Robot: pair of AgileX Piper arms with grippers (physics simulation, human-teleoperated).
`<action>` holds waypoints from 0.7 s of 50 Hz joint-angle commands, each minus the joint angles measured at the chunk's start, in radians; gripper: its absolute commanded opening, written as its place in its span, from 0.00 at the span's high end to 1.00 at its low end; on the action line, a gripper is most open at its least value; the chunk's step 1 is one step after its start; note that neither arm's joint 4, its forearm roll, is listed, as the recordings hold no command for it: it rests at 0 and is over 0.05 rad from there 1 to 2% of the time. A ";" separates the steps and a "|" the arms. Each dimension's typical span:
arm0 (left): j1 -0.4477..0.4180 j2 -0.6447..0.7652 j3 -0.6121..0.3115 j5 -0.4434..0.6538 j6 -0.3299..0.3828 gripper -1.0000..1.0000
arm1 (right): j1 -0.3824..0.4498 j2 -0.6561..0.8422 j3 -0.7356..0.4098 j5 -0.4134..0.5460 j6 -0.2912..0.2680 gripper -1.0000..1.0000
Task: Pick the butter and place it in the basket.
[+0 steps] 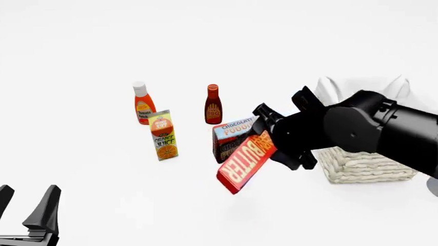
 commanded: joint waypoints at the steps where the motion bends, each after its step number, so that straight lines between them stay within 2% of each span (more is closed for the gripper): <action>1: 0.000 0.000 0.000 0.000 0.000 0.00 | -0.011 -0.117 -0.028 0.048 0.027 1.00; 10: 0.000 0.000 0.000 0.000 0.000 0.00 | 0.002 -0.159 -0.064 0.073 0.049 1.00; 35: 0.000 0.000 0.000 0.000 0.000 0.00 | -0.038 -0.280 -0.135 0.130 0.085 1.00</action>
